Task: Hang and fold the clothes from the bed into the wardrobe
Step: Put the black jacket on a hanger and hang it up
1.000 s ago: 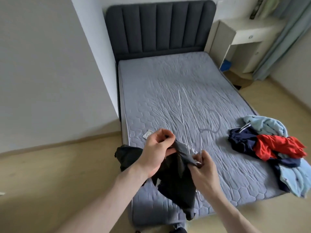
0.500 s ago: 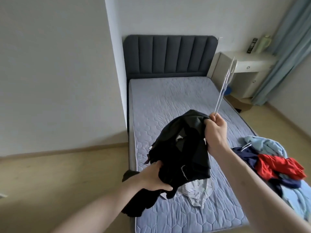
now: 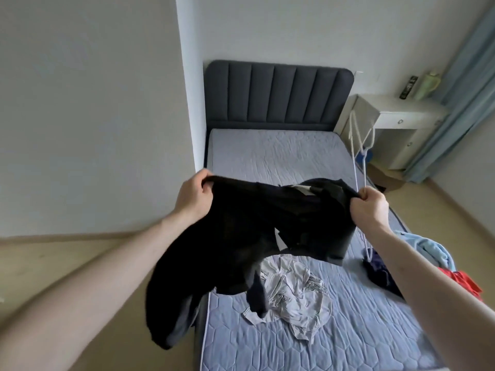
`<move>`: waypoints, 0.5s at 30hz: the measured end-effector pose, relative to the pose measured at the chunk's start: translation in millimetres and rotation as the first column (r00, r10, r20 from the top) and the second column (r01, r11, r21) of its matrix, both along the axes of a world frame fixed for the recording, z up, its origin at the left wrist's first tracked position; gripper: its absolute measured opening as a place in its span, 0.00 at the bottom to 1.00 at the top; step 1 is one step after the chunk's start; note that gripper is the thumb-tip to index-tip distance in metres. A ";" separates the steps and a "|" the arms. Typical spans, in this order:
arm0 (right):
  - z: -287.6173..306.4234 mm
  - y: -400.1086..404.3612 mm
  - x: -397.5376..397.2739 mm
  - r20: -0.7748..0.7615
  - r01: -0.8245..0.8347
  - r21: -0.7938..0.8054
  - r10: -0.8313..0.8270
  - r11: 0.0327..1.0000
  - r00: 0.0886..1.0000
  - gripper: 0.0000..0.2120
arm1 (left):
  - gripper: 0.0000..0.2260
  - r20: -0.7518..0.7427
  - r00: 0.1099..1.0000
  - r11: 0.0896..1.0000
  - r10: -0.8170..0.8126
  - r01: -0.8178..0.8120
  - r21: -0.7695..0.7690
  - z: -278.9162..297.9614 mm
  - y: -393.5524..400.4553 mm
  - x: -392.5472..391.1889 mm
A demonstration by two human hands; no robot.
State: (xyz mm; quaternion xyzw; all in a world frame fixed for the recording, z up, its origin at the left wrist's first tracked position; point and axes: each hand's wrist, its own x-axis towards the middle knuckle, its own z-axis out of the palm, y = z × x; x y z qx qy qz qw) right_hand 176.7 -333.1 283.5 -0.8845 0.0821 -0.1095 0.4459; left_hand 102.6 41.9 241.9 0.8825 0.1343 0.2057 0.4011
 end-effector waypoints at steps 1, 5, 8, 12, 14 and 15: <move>-5.9 -2.4 3.1 -0.033 -0.001 -0.019 0.000 1.000 0.999 0.13 | 0.08 0.027 0.999 0.999 -0.034 0.033 0.034 15.5 0.0 5.4; -15.2 -3.5 16.4 -0.208 0.021 0.141 0.009 0.990 0.978 0.09 | 0.11 0.032 0.992 0.983 -0.124 0.118 0.144 65.9 -3.2 22.9; -1.2 6.8 25.9 -0.204 -0.018 0.345 0.094 0.938 0.974 0.11 | 0.14 -0.092 0.970 0.967 -0.227 0.235 0.095 76.2 -8.2 27.0; 51.0 41.5 29.6 -0.097 -0.165 0.420 0.224 0.893 0.970 0.15 | 0.12 -0.575 0.698 0.851 -0.428 0.525 0.004 57.6 -6.8 17.8; 71.1 61.9 29.7 -0.063 -0.239 0.394 0.285 0.888 0.956 0.14 | 0.13 -0.801 0.469 0.776 -0.372 0.630 0.009 38.1 -5.1 5.7; 77.8 71.8 29.4 -0.048 -0.277 0.389 0.320 0.878 0.946 0.14 | 0.13 -0.868 0.383 0.742 -0.315 0.670 0.026 28.5 -4.7 -0.7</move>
